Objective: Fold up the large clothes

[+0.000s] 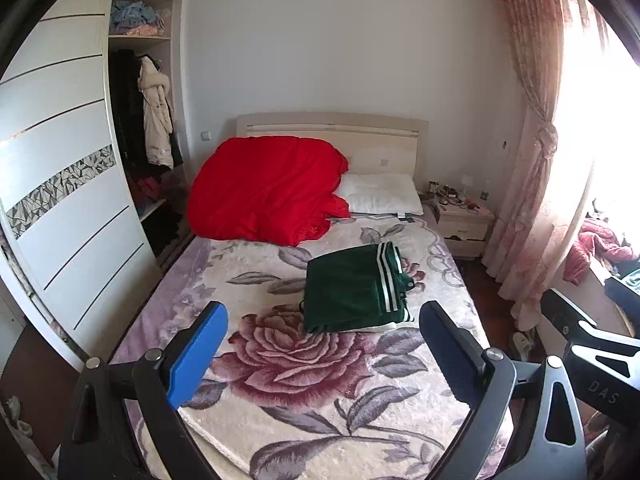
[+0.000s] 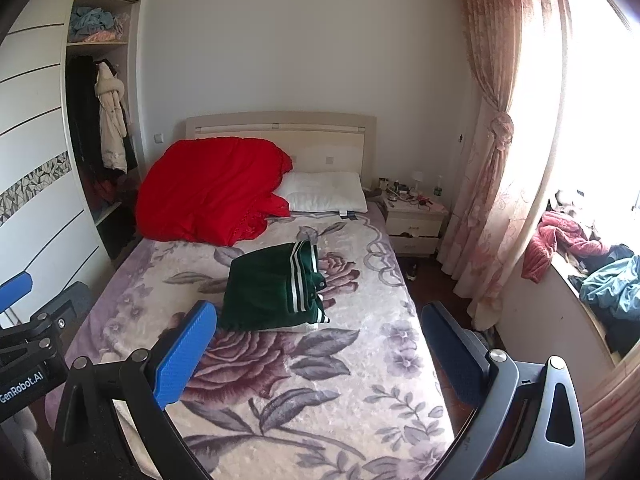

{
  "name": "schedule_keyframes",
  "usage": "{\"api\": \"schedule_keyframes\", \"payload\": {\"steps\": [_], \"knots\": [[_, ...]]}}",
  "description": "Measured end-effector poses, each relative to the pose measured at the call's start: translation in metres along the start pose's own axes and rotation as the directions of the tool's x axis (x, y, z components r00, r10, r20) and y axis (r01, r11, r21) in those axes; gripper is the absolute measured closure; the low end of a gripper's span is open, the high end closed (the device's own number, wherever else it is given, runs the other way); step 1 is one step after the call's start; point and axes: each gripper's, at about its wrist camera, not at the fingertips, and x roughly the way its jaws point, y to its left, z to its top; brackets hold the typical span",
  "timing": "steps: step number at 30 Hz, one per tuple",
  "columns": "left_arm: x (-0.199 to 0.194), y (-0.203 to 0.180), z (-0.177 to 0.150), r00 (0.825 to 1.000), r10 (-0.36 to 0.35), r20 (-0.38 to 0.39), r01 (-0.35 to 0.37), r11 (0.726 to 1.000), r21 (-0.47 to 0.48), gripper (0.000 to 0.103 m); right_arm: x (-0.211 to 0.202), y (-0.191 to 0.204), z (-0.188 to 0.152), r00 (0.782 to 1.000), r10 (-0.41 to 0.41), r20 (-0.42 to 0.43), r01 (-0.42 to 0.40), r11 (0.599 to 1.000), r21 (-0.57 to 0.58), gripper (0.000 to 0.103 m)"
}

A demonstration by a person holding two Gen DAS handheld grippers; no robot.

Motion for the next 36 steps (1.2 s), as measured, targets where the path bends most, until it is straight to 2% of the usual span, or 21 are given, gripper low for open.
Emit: {"api": "schedule_keyframes", "payload": {"steps": [15,36], "knots": [[-0.003,-0.005,0.000,0.999,0.049,0.007,-0.049,0.999,0.000,0.000,0.007,-0.003,0.000,1.000,0.025,-0.003,-0.025,1.000,-0.016,0.000],[-0.002,-0.017,0.003,0.997,0.070,0.016,-0.070,0.997,0.020,0.000,0.013,-0.005,-0.003,0.999,0.042,-0.007,-0.042,0.999,-0.009,0.000]]}}
